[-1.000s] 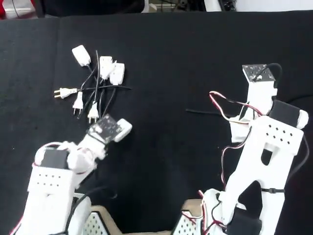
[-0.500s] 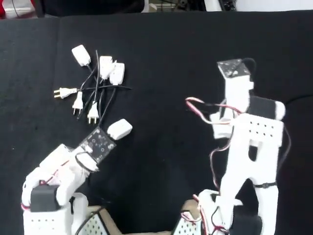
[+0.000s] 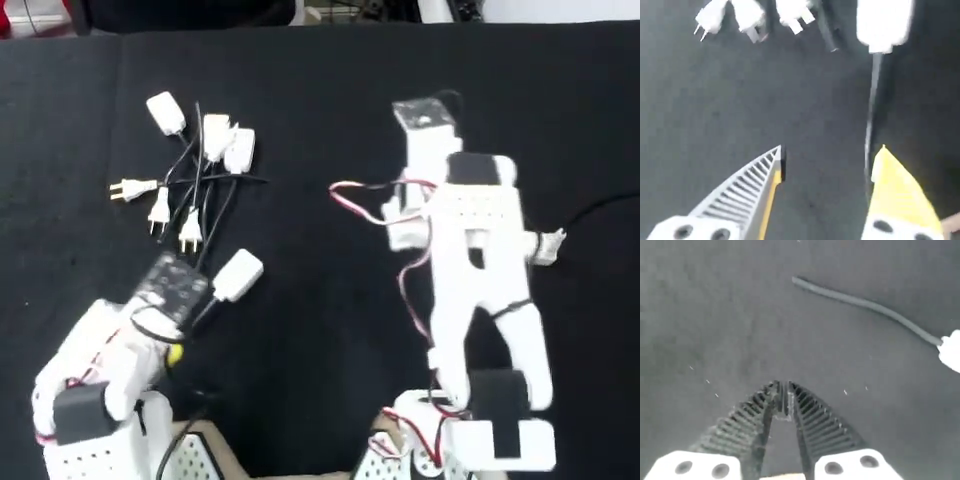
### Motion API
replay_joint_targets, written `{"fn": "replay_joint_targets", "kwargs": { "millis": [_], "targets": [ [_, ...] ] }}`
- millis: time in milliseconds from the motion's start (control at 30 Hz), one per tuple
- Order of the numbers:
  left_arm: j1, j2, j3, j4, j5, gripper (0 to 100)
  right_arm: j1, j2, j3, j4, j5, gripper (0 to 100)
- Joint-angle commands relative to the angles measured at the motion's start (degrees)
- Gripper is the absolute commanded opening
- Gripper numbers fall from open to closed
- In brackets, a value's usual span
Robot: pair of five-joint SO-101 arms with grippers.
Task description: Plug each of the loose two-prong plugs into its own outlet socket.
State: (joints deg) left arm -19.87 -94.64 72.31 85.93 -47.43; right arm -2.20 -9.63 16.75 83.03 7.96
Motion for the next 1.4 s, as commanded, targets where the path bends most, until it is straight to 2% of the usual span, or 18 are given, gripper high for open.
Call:
{"fn": "replay_joint_targets", "kwargs": {
  "millis": [0, 133, 233, 367, 500, 600, 667, 767, 867, 1067, 1200, 1367],
  "targets": [
    [-8.1, -4.4, -3.8, 0.6, 6.2, 29, -5.8, 2.9, -5.2, -2.6, -3.7, 2.0],
    [-19.9, -10.1, -0.4, -2.5, 14.2, 29, -10.8, 11.7, -13.4, -3.8, -8.5, 14.4],
    [-25.4, -9.3, 0.5, -4.1, 15.5, 29, -16.2, 18.2, -18.2, -8.3, -11.7, 19.9],
    [-25.5, -7.6, 2.1, -6.8, 16.6, 29, -24.4, 24.5, -22.5, -15.4, -14.6, 18.1],
    [-22.5, -7.7, 10.6, -11.2, 20.0, 29, -31.6, 29.3, -24.3, -27.1, -16.5, 13.5],
    [-20.4, -7.8, 16.9, -14.0, 21.3, 29, -34.4, 31.0, -26.0, -34.3, -16.5, 13.0],
    [-22.0, -7.8, 17.9, -15.7, 21.5, 29, -35.2, 31.4, -28.5, -35.4, -16.6, 15.9],
    [-25.3, -7.8, 19.8, -16.6, 21.3, 29, -36.7, 33.5, -32.7, -36.0, -17.1, 26.3],
    [-26.9, -7.8, 21.3, -16.7, 20.0, 29, -36.7, 39.0, -38.9, -36.0, -20.7, 32.7],
    [-25.6, -7.8, 22.0, -16.3, 18.3, 29, -34.5, 55.5, -57.5, -35.8, -30.4, 32.1],
    [-25.6, -7.8, 22.2, -16.3, 18.1, 29, -34.5, 64.0, -70.3, -34.5, -31.0, 29.6],
    [-25.6, -7.8, 22.2, -16.2, 18.0, 29, -31.6, 73.7, -81.2, -31.1, -30.9, 19.0]
  ]
}}
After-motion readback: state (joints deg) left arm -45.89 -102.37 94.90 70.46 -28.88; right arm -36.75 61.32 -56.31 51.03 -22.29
